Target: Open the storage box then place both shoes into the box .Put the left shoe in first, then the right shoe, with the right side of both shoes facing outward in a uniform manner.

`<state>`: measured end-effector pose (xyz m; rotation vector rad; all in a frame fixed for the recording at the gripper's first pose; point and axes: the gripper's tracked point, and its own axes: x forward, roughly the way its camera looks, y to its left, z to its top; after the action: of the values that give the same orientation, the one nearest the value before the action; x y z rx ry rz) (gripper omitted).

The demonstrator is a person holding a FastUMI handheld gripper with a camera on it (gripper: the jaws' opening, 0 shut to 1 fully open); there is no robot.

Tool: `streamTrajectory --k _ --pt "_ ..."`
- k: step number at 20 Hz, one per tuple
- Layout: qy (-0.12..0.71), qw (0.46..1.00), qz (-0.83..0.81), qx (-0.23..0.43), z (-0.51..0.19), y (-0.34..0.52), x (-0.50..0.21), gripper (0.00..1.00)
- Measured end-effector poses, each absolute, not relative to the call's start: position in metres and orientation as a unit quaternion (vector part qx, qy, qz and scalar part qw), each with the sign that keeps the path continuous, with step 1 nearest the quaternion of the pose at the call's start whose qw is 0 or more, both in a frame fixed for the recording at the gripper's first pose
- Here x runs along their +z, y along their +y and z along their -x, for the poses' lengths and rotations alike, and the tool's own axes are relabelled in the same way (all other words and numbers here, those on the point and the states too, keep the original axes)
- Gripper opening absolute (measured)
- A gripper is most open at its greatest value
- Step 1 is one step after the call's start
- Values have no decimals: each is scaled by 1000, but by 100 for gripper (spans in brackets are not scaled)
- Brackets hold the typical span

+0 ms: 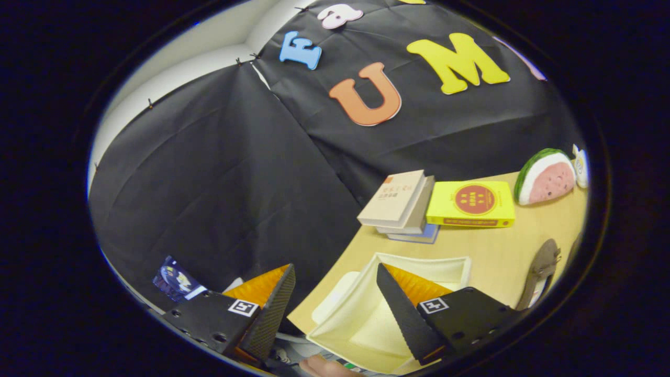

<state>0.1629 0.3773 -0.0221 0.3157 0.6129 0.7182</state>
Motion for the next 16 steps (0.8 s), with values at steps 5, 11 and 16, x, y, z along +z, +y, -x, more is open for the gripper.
streamTrajectory --k 5,11,16 --pt "323 899 -123 269 -185 297 -65 94" --pt "362 918 -20 161 -198 189 -110 94" --pt "402 906 89 97 -191 116 -144 89"
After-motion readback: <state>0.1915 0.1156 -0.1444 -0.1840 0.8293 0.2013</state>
